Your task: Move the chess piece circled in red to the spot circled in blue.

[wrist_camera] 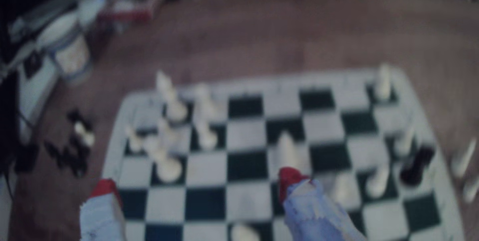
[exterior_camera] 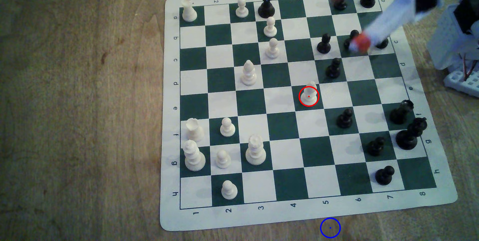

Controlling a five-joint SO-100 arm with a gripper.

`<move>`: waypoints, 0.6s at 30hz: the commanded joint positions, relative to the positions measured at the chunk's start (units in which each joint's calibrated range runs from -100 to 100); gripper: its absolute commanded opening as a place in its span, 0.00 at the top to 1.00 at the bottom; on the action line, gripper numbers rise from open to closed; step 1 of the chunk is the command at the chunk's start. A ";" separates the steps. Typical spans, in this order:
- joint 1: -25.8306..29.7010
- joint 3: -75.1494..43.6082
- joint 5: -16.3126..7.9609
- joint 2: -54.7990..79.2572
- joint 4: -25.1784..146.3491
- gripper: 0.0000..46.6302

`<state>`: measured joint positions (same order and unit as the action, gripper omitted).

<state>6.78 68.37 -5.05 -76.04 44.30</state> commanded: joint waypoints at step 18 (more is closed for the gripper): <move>5.46 -13.34 -2.34 26.38 6.07 0.48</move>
<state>13.35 61.50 -8.18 -50.31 48.61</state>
